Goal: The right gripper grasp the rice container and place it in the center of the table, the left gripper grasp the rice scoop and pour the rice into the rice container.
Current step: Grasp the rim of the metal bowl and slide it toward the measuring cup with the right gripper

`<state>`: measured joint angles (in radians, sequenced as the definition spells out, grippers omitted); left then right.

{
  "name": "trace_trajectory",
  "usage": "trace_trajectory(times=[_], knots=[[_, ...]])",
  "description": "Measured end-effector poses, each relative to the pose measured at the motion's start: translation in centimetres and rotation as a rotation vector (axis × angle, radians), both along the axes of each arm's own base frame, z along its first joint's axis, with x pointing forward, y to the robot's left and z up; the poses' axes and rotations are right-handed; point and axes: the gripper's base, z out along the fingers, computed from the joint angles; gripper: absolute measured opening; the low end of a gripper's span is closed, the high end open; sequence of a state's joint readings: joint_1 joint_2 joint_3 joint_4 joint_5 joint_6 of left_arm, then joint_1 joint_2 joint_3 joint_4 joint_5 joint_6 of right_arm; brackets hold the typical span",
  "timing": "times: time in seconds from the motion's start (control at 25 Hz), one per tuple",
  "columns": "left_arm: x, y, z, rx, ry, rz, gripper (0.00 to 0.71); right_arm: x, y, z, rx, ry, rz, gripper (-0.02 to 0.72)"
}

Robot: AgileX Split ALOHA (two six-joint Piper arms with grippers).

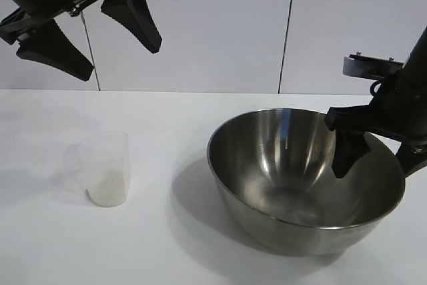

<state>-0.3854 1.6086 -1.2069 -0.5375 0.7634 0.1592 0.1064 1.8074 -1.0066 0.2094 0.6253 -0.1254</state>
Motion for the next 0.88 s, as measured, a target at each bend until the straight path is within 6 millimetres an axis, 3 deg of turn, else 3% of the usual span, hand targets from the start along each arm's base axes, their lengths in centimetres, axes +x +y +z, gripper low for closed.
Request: trace_trajectory(times=[0.24, 0.48, 0.88], knots=[[0.0, 0.0, 0.0, 0.001, 0.0, -0.001, 0.694, 0.01, 0.0, 0.0, 0.0, -0.001, 0.0, 0.26], [0.0, 0.0, 0.0, 0.001, 0.0, -0.001, 0.694, 0.03, 0.0, 0.01, 0.0, -0.003, 0.0, 0.04], [0.0, 0.0, 0.0, 0.001, 0.0, -0.001, 0.694, -0.03, 0.53, 0.09, 0.057, 0.0, 0.015, 0.01]])
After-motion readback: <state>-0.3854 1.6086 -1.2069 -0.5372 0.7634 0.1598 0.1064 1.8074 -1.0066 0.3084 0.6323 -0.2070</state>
